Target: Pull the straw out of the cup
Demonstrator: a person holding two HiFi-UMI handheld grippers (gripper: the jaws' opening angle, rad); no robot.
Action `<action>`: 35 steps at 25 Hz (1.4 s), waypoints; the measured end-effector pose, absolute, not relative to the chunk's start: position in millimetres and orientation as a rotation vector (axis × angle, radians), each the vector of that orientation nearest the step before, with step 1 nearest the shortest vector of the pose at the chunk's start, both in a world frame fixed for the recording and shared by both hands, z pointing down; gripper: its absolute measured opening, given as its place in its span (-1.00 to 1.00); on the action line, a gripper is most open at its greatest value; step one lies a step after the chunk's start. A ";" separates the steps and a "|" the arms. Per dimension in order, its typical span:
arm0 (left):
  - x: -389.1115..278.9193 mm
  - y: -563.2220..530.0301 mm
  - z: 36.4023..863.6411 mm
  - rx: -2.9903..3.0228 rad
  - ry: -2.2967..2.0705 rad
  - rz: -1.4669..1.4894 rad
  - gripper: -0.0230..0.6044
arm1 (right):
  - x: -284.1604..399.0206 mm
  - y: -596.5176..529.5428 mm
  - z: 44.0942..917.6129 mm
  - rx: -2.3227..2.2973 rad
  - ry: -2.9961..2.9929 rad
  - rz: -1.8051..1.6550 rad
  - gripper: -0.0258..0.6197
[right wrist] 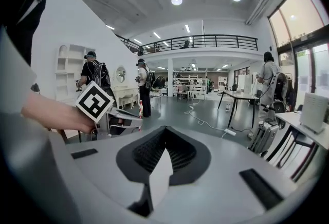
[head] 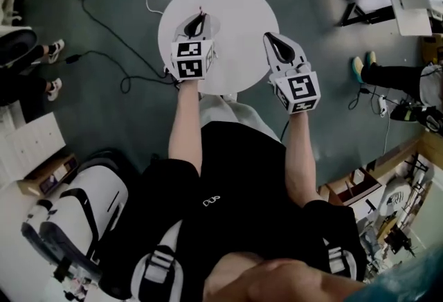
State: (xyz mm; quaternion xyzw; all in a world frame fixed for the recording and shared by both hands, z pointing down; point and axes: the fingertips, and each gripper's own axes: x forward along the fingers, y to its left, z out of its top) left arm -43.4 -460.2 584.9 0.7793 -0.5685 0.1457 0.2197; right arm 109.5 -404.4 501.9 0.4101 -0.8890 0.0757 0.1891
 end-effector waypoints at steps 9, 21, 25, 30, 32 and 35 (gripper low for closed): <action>-43.6 -417.9 498.4 2.229 -1.646 0.273 -0.84 | 90.4 -392.3 442.5 1.094 -2.681 0.150 -0.87; -81.1 -367.0 388.6 2.280 -1.829 0.080 -0.84 | 21.0 -370.1 392.5 0.925 -2.892 0.077 -0.87; -87.7 -346.8 360.6 2.291 -1.842 -0.003 -0.84 | 12.2 -367.1 382.2 0.962 -2.917 0.089 -0.87; -82.7 -331.0 320.7 2.352 -1.886 -0.081 -0.84 | 14.7 -369.4 371.7 1.049 -2.937 0.087 -0.87; -85.3 -327.6 314.3 2.356 -1.905 -0.089 -0.84 | 16.4 -367.8 372.0 1.064 -2.937 0.100 -0.87; -89.0 -324.3 313.6 2.349 -1.924 -0.100 -0.84 | 20.8 -365.9 373.4 1.085 -2.931 0.125 -0.87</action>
